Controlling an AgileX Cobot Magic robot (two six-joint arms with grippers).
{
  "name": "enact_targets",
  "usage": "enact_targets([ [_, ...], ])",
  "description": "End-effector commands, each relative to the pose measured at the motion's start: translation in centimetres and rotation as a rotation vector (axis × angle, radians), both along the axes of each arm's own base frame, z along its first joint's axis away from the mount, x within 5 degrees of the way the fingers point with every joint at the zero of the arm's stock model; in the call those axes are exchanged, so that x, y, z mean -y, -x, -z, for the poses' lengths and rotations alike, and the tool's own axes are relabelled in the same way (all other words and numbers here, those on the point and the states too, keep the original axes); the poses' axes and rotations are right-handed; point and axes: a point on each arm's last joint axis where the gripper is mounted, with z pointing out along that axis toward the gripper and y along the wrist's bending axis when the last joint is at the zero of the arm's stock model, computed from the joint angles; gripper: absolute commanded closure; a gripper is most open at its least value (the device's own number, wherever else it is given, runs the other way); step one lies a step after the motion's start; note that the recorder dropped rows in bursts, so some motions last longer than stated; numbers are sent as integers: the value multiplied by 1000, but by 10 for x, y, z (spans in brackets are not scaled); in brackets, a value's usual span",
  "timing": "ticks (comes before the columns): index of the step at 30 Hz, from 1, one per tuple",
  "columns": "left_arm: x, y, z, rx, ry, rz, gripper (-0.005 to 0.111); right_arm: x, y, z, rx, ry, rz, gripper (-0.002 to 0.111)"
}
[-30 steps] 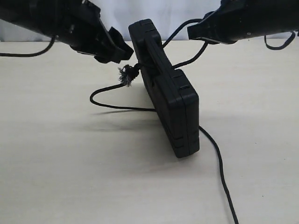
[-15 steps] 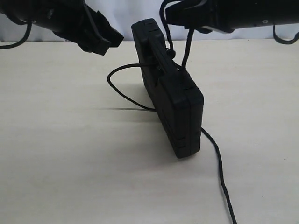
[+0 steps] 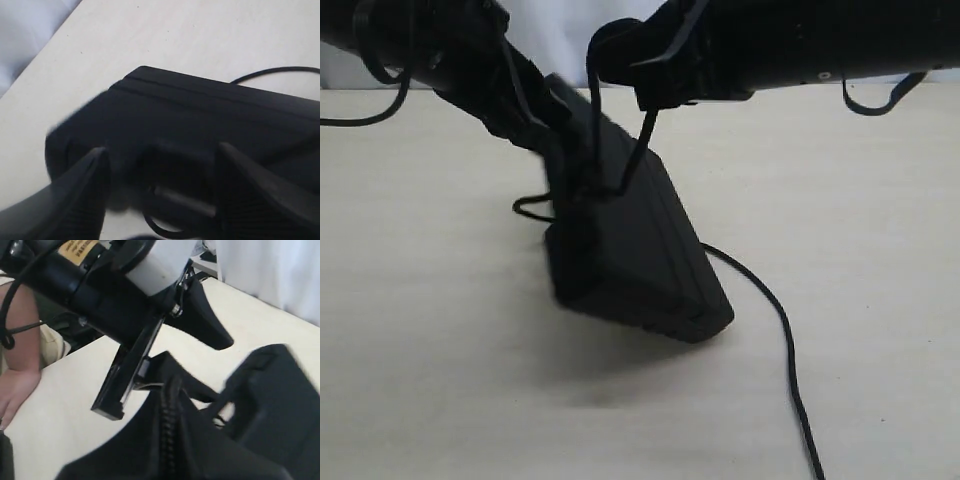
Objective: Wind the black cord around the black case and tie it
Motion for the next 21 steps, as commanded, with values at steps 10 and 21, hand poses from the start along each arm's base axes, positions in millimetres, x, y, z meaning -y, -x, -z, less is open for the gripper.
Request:
enact_targets([
  [10,5,6,29,-165,-135,185,49,46,-34,-3,19,-23,293,104],
  [21,12,-11,57,26,-159,276,49,47,-34,0,48,41,280,104],
])
